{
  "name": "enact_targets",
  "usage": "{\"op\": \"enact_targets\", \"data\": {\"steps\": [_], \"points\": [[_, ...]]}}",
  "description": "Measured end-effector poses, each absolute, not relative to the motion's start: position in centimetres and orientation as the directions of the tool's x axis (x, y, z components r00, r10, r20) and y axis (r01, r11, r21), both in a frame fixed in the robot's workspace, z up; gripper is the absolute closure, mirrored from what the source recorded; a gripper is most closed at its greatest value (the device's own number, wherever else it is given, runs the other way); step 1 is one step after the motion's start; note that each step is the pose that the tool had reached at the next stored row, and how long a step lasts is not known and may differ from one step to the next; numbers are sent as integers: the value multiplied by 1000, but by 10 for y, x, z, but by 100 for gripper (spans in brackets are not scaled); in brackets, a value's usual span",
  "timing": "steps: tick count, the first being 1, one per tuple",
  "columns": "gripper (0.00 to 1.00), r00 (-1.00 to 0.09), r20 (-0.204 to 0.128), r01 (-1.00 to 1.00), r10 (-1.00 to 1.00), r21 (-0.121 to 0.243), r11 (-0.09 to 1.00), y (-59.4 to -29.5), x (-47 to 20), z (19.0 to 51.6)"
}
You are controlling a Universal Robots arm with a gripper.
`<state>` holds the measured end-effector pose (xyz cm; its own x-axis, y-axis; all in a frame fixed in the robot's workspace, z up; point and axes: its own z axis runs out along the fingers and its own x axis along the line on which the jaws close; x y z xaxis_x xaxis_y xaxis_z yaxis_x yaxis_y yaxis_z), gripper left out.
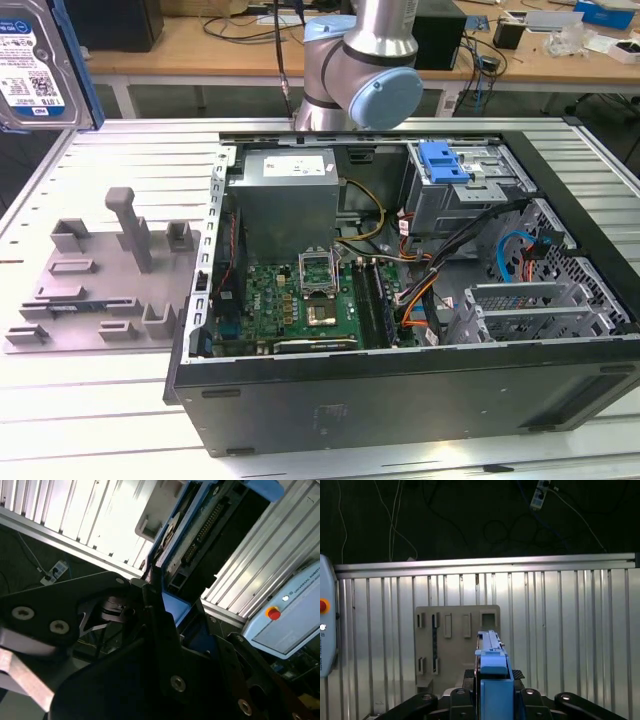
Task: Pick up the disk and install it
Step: 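Pick up the disk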
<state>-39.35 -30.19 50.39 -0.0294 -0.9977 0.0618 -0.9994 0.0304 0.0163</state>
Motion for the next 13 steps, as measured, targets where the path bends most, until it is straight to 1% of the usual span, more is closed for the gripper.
{"op": "enact_targets", "data": {"steps": [6, 13], "points": [[64, -29, 62, -999, -998, 16, 31, -304, -391, 504], [64, -29, 61, -999, -998, 16, 31, -313, -365, 504]]}}
